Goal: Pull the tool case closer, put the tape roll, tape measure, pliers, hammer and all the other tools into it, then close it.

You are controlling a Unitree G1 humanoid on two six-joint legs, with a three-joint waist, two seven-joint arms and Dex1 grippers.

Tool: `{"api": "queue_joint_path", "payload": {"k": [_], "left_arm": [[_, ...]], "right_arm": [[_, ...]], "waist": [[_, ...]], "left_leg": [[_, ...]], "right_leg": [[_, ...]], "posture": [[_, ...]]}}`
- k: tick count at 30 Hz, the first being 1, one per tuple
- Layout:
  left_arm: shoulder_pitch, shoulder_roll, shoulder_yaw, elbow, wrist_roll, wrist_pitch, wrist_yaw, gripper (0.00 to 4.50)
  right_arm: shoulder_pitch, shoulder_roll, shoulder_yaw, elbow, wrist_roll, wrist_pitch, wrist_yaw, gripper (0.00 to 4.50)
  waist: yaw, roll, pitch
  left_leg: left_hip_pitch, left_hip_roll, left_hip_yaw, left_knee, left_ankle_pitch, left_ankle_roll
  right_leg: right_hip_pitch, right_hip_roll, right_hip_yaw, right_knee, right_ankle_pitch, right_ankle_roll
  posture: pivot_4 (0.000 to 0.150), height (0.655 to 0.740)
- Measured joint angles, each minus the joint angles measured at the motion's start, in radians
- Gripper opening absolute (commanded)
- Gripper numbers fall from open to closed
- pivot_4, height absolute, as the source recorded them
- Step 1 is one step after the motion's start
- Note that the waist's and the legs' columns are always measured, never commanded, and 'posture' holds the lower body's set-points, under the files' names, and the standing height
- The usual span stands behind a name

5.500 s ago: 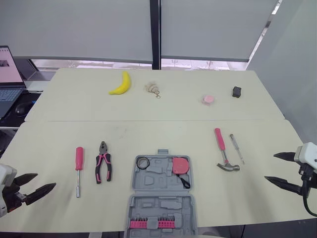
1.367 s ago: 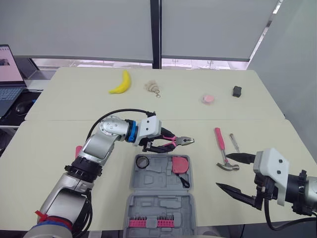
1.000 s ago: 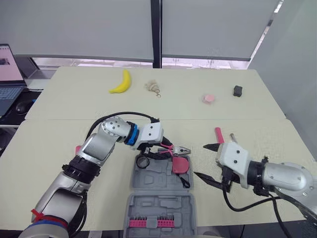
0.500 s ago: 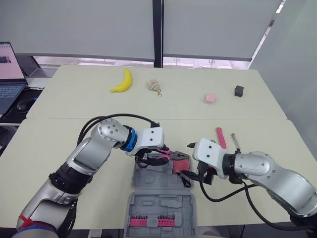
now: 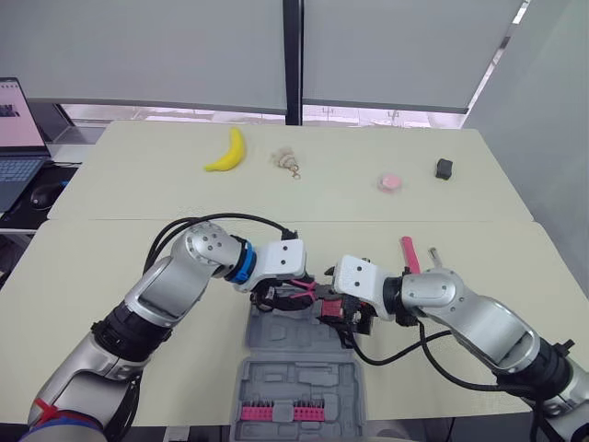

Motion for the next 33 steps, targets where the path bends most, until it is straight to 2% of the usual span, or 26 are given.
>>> {"api": "queue_joint_path", "payload": {"k": [3, 8, 20, 21, 26, 33], "left_arm": [[0.000, 0.003, 0.000, -0.008, 0.000, 0.000, 0.001, 2.45], [0.001, 0.007, -0.003, -0.014, 0.001, -0.005, 0.000, 2.45], [0.013, 0.019, -0.004, -0.013, 0.001, -0.035, 0.003, 2.45], [0.019, 0.020, 0.001, -0.012, -0.005, -0.046, 0.000, 3.17], [0.068, 0.080, 0.103, 0.013, -0.094, -0.124, -0.047, 4.48], [0.201, 0.178, 0.286, 0.081, -0.207, -0.270, -0.127, 4.50]], "right_arm": [[0.000, 0.005, 0.000, 0.003, -0.017, -0.014, 0.014, 2.49], [0.000, 0.011, -0.001, 0.012, -0.045, -0.028, 0.034, 1.24], [0.000, 0.030, 0.000, 0.018, -0.082, -0.029, 0.064, 1.23], [0.000, 0.030, -0.001, 0.017, -0.084, -0.029, 0.069, 1.23], [0.003, -0.001, -0.011, -0.005, -0.088, -0.026, 0.090, 1.23], [0.009, -0.088, -0.037, -0.075, -0.110, -0.026, 0.132, 1.23]], "waist": [[0.000, 0.000, 0.000], [0.000, 0.000, 0.000], [0.000, 0.000, 0.000], [0.000, 0.000, 0.000], [-0.002, 0.001, 0.001], [-0.001, 0.002, 0.001]], "left_leg": [[0.000, 0.000, 0.000, 0.000, 0.000, 0.000], [0.000, 0.000, 0.000, 0.000, 0.000, 0.000], [0.000, 0.000, 0.000, 0.000, 0.000, 0.000], [0.000, 0.000, 0.000, 0.000, 0.000, 0.000], [0.000, 0.000, 0.000, 0.000, 0.000, 0.000], [0.000, 0.000, 0.001, 0.000, 0.000, 0.000]], "right_leg": [[0.000, 0.000, 0.000, 0.000, 0.000, 0.000], [0.000, 0.000, 0.000, 0.000, 0.000, 0.000], [0.000, 0.000, 0.000, 0.000, 0.000, 0.000], [0.000, 0.000, 0.000, 0.000, 0.000, 0.000], [0.000, 0.000, 0.000, 0.001, 0.000, 0.000], [-0.001, -0.001, -0.001, 0.001, 0.000, 0.000]], "posture": [[0.150, 0.7400], [0.150, 0.7400], [0.150, 0.7400], [0.150, 0.7400], [0.150, 0.7400], [0.150, 0.7400]]}}
